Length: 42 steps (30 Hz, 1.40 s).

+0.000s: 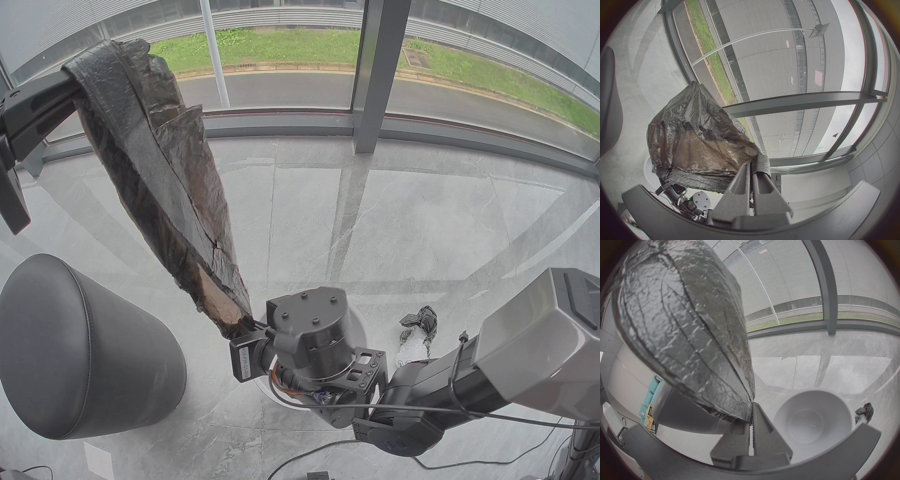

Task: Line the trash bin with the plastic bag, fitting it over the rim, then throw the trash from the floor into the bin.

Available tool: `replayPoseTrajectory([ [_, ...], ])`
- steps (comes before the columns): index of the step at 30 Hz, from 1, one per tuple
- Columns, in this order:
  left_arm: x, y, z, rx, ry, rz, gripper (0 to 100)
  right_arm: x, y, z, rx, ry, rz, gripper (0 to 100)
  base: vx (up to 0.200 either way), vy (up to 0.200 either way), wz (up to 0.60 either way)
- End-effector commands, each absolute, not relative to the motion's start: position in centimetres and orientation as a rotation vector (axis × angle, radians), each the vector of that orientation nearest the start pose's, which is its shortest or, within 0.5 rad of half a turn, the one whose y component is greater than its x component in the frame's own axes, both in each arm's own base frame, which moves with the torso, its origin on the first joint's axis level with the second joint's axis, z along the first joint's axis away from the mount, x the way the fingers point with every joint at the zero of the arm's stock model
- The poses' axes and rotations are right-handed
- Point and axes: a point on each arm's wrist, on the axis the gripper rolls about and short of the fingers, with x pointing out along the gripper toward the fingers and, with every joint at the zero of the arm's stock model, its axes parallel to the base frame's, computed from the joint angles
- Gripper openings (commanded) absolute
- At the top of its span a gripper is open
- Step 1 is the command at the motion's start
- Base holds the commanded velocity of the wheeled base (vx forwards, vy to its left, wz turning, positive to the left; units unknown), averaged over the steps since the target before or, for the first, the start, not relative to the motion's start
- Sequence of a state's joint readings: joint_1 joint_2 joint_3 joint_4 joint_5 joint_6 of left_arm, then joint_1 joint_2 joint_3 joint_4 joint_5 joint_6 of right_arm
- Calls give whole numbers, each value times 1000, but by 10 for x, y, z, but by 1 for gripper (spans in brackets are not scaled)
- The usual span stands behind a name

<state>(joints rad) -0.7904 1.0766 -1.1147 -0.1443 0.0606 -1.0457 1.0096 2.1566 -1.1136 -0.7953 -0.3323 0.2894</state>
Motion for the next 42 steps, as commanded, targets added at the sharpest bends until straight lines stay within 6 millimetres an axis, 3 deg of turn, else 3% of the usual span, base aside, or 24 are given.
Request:
replayPoseTrajectory([
  [1, 90, -89, 365, -1075, 222, -758, 0, 227, 357, 106, 112, 297, 646, 0, 0, 0, 0],
  [8, 85, -85, 365, -1070, 233, -796, 0, 228, 354, 107, 112, 298, 639, 0, 0, 0, 0],
  [13, 85, -85, 364, -1070, 236, -797, 0, 223, 347, 121, 120, 287, 643, 0, 0, 0, 0],
  [17, 90, -90, 348, -1040, 281, -763, 0, 204, 320, 149, 108, 299, 653, 0, 0, 0, 0],
  [21, 98, -97, 322, -1009, 342, -725, 0, 181, 284, 192, 162, 363, 711, 0, 0, 0, 0],
  [23, 99, -98, 320, -1006, 349, -721, 0, 180, 283, 194, 167, 370, 718, 0, 0, 0, 0],
  [24, 105, -104, 309, -988, 376, -706, 0, 173, 269, 207, 186, 415, 764, 0, 0, 0, 0],
  [26, 110, -109, 298, -967, 406, -687, 0, 168, 256, 214, 202, 489, 813, 0, 0, 0, 0],
  [33, 119, -120, 280, -930, 499, -705, 0, 175, 224, 217, 248, 671, 865, 0, 0, 0, 0],
  [42, 123, -124, 268, -907, 554, -699, 0, 177, 214, 202, 290, 779, 860, 0, 0, 0, 0],
])
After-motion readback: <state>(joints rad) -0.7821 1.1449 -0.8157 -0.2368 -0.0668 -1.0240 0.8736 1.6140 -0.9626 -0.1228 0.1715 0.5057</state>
